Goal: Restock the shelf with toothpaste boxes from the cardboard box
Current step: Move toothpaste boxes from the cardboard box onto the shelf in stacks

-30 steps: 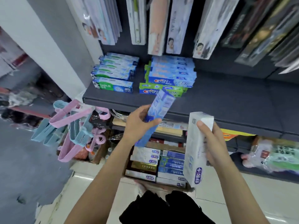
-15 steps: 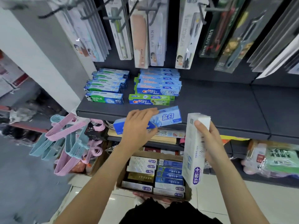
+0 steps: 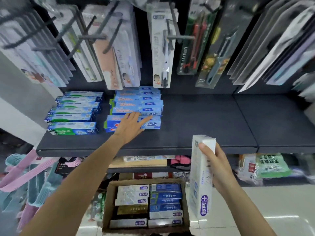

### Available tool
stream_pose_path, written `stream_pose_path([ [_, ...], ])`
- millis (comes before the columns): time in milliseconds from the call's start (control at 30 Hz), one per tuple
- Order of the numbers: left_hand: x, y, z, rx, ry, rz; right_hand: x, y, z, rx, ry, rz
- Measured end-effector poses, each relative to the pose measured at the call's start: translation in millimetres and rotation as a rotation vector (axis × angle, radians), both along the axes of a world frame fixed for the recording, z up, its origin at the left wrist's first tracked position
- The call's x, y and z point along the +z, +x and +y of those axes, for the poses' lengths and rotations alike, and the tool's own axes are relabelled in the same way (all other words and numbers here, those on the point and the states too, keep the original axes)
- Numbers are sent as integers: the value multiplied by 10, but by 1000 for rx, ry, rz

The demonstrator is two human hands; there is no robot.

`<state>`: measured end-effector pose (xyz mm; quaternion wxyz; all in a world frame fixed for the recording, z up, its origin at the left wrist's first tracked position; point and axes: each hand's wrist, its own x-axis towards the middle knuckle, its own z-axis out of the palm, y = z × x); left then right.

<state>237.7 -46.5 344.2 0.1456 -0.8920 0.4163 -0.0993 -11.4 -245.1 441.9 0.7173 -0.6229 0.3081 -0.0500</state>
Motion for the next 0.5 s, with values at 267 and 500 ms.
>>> stream_pose_path([
  [267, -155, 91, -27, 173, -367, 112, -45, 114, -217, -60, 69, -22],
  [500, -143, -109, 57, 402, -458, 117, -88, 381, -326, -242, 591, -96],
])
